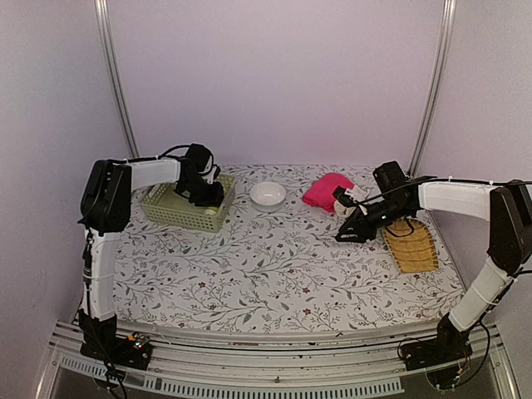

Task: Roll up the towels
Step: Place the towel in the bin.

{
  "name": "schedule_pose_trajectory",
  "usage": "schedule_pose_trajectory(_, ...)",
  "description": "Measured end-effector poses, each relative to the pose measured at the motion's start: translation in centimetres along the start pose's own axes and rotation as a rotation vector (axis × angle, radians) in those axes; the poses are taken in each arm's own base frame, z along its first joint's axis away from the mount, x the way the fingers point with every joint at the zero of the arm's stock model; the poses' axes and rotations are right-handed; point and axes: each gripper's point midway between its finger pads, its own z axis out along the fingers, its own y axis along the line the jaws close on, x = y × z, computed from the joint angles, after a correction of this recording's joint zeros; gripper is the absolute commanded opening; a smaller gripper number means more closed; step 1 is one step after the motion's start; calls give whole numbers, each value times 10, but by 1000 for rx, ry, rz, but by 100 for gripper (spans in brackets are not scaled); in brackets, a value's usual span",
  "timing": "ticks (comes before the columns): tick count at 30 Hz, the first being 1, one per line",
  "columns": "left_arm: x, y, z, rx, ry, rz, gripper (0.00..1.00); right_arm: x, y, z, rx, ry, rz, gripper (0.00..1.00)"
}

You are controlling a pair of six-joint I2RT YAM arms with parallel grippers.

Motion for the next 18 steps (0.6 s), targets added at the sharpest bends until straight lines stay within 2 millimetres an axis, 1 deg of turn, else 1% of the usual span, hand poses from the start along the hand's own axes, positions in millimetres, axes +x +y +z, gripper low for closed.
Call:
schedule_pose_trajectory(3, -2, -3, -7, 10, -9, 2, 49, 0, 0, 0, -1, 1, 1, 40)
schedule_pose_trajectory(7, -12, -9, -24, 30, -43, 6, 50, 1, 0, 0, -2, 3, 3, 40)
schedule_pose_trajectory(11, -18, -13, -36, 47, -63, 9, 51, 1, 1, 0, -2, 4, 3, 40)
schedule_pose_trajectory(18, -14, -12, -45, 35, -67, 9, 49, 1, 0, 0, 0, 5, 4, 40)
